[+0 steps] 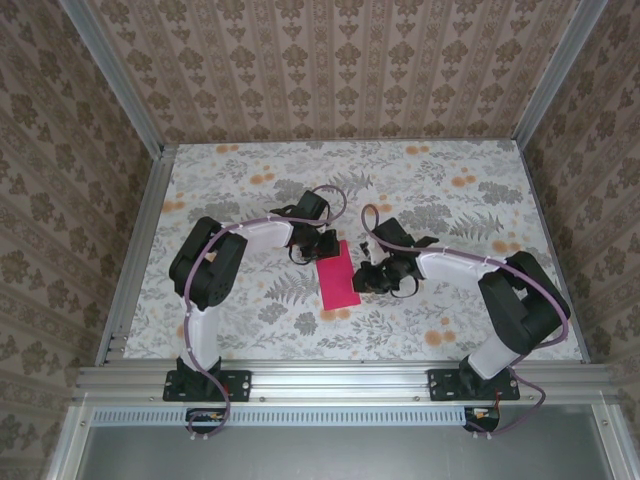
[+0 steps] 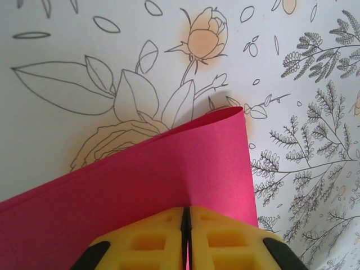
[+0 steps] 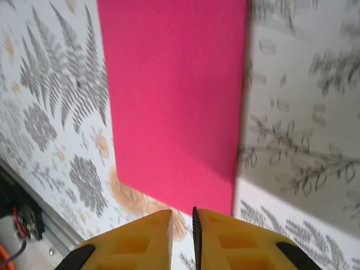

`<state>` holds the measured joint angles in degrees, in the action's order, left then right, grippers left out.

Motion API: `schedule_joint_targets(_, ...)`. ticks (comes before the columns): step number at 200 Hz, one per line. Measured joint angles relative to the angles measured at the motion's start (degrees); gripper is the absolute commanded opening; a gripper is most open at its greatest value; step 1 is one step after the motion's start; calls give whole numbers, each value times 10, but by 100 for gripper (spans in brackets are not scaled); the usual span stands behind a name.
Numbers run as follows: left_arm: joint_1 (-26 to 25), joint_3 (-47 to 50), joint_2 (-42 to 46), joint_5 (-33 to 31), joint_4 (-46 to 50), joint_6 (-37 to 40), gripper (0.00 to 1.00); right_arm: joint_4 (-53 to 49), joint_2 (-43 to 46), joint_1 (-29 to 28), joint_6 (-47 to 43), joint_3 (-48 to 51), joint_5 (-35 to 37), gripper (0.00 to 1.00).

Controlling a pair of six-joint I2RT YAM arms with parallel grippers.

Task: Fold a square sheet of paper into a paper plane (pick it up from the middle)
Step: Fold the square sheet of paper in half at the center of the table.

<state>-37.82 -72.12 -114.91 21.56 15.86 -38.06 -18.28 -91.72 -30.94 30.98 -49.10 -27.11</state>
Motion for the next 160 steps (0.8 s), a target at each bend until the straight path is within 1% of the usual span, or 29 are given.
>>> schedule_joint_targets(29, 2, -4, 2, 10, 0, 11, 23, 16, -21, 0, 12, -42, 30, 20)
schedule_joint_targets(47, 8, -2, 18, 12, 0, 9, 28, 22, -41, 0, 19, -70, 40, 20)
schedule_joint_targets(51, 11, 0, 26, 12, 0, 8, 29, 23, -48, 0, 19, -78, 42, 20)
schedule_joint_targets(55, 14, 3, 35, 12, -2, 6, 33, 23, -53, 0, 20, -86, 43, 20)
schedule_joint_targets(60, 17, 9, 49, 12, -4, 4, 35, 23, -62, 0, 20, -97, 44, 19)
schedule_joint_targets(106, 69, 103, 194, -2, -41, -26, 38, 18, -167, 0, 20, -214, 47, 19)
schedule_joint_targets(134, 94, 170, 235, -8, -45, -35, 40, 3, -220, 0, 20, -262, 54, 19)
schedule_joint_targets(160, 96, 210, 267, -9, -34, -36, 41, -14, -250, 0, 23, -280, 78, 19)
